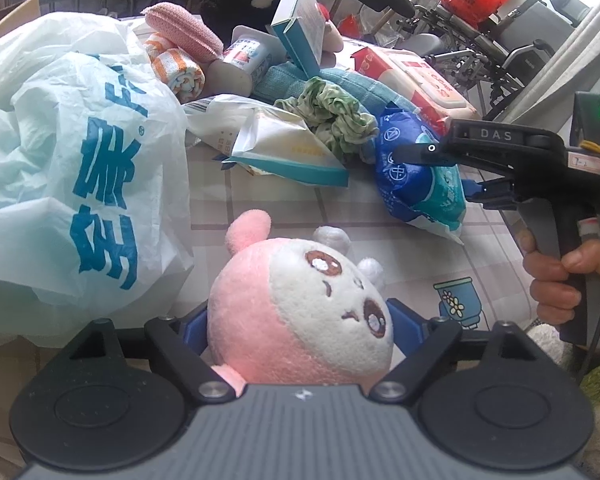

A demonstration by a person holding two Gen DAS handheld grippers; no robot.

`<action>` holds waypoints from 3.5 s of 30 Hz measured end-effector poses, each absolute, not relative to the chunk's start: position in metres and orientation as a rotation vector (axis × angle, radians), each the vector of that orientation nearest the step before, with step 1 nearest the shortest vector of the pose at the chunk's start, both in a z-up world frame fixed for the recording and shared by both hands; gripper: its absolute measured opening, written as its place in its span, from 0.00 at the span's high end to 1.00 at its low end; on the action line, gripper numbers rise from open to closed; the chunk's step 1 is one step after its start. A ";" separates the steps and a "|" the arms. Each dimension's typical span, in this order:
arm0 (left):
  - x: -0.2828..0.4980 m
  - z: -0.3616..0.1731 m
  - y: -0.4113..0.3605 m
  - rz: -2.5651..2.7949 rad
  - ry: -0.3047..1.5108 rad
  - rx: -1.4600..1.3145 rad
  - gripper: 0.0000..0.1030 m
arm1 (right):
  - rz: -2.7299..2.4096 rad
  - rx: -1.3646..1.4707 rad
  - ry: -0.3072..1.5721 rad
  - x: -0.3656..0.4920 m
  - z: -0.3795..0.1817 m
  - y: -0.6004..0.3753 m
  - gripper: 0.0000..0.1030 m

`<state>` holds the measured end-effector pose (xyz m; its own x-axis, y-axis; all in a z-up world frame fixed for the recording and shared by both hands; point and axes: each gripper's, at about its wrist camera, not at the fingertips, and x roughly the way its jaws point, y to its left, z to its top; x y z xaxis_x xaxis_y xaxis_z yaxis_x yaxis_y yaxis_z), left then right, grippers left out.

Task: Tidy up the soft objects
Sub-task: 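Grasp the blue wet-wipes pack with the right gripper while left gripper lifts the plush, then lower the wipes pack into the cardboard box and open the right gripper while left gripper carries the plush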

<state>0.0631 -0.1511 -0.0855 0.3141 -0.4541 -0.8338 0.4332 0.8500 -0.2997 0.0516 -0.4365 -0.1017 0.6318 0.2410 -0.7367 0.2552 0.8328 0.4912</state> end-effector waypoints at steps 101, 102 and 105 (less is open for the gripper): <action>0.262 0.038 0.232 0.048 0.881 0.121 0.16 | 0.440 0.602 1.244 0.441 -0.096 0.102 0.28; 0.261 0.038 0.231 0.042 0.878 0.120 0.16 | 0.447 0.620 1.242 0.440 -0.095 0.099 0.28; 0.260 0.039 0.227 0.023 0.876 0.111 0.16 | 0.472 0.648 1.215 0.436 -0.086 0.088 0.28</action>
<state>0.2598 0.2274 0.0391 0.6405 0.0654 -0.7652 0.0253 0.9940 0.1061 0.4365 0.0876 -0.0859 0.2904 0.6510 -0.7013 0.0062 0.7316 0.6817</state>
